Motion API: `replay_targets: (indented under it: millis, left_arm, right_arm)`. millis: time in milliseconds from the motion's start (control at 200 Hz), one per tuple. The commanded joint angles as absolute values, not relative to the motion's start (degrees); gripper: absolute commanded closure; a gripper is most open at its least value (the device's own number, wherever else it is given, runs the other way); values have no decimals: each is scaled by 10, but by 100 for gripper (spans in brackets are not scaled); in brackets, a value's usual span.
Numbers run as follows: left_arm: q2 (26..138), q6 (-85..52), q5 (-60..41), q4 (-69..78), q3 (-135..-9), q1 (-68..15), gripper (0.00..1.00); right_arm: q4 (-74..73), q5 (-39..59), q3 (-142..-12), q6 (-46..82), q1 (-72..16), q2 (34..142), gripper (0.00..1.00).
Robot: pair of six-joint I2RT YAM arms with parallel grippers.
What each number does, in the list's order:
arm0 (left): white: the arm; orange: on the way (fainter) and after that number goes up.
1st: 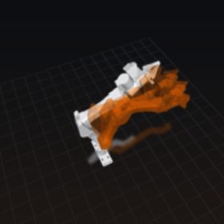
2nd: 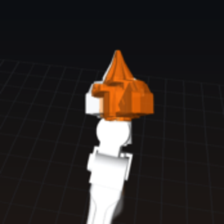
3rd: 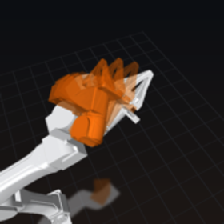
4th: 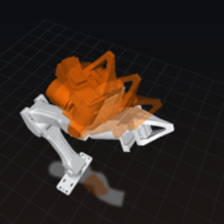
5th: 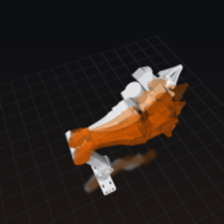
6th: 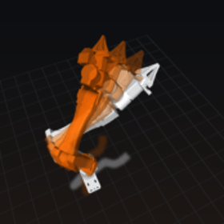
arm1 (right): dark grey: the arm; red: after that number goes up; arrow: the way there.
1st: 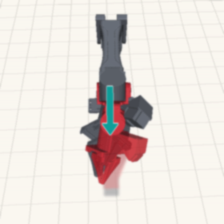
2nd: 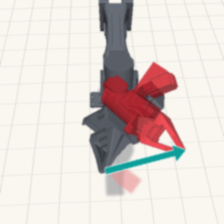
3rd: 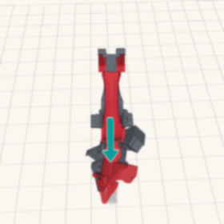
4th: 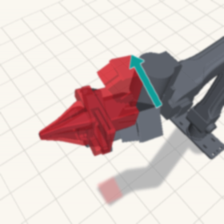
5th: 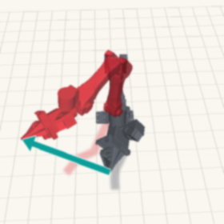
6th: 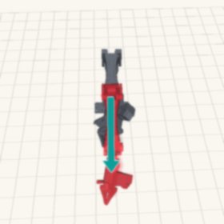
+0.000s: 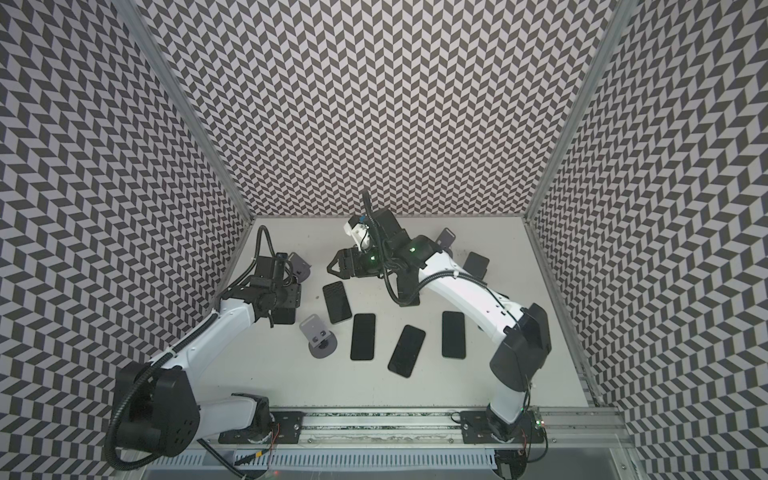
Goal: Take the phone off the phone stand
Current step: 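Carry the held purple-edged phone toward the robot with the left gripper, then lower the purple-edged phone flat onto the table with the left gripper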
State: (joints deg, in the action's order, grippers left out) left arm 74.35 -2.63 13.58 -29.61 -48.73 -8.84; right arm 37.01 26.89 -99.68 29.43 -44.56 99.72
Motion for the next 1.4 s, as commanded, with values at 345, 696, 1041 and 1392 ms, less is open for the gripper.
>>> replay_targets:
  millis: [345,696,1041,1392]
  left_arm:
    - [792,37,119,-278,-496,-72,44]
    - [846,49,105,-304,-513,-61,44]
    - [866,55,88,-320,-520,-57,44]
    - [892,64,55,-334,-530,-47,43]
  right_arm:
    - [346,259,-997,273,-445,955,30]
    - [321,254,-965,280,-440,936,29]
    - [306,258,-947,289,-439,934,29]
    - [303,261,-940,293,-439,936,29]
